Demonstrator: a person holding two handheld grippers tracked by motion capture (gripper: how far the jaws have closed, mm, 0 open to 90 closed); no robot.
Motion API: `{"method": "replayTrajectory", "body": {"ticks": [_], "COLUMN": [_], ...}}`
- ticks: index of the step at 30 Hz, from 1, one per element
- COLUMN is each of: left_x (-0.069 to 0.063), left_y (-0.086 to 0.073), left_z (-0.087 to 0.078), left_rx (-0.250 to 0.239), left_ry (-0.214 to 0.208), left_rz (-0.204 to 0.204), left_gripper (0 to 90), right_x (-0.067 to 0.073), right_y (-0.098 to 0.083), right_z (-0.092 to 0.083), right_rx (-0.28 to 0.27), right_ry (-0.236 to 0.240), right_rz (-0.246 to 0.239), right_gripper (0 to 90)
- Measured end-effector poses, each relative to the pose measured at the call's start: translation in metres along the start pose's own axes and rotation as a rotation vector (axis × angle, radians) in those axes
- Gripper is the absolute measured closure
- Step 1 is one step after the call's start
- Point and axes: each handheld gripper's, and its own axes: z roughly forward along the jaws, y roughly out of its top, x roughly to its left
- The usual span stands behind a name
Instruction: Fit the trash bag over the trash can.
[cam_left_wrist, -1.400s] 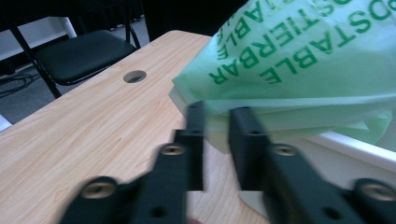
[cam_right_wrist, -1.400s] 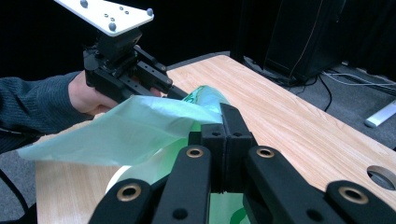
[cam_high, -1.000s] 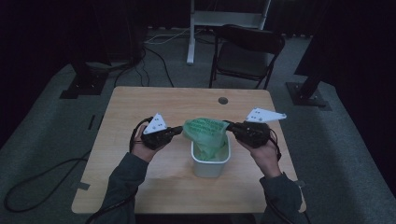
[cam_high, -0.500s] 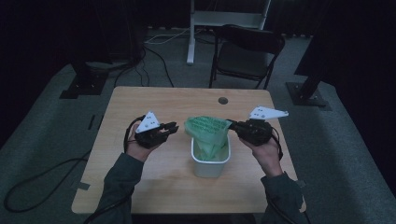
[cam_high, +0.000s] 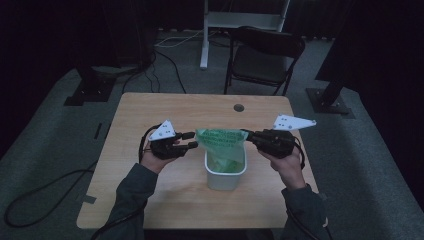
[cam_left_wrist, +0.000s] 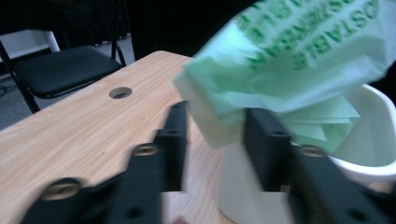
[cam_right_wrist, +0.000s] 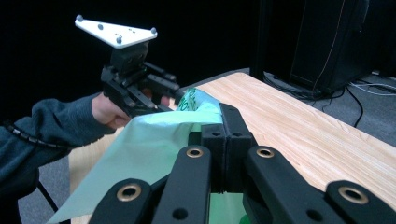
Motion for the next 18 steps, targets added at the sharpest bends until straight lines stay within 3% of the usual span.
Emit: {"method": "replayTrajectory", "body": {"ticks": [2,7,13,18], "left_x": [-0.002,-0.007,-0.012,-0.012], "left_y": [0.0,0.006,0.009,0.016], "left_z": [0.001,0.0,-0.014,-0.025], "left_rx": [-0.003,0.005,-0.049,-0.093], "left_ry": [-0.001,0.011,-0.007,-0.029], "left_rz": [0.007,0.041,0.04,0.034], "left_gripper": [78.4,89.6,90.0,90.0], "right_x": [0.0,0.001,-0.006,-0.013], "right_y": [0.0,-0.001,-0.003,-0.007], "right_z": [0.001,0.003,0.002,0.006], "right_rx": [0.005,0.014,0.055,0.115], "right_ry": [0.003,0.006,-0.106,-0.167], "right_rz": [0.002,-0.001,0.035,0.069], "right_gripper": [90.0,90.0,90.0,90.0]}}
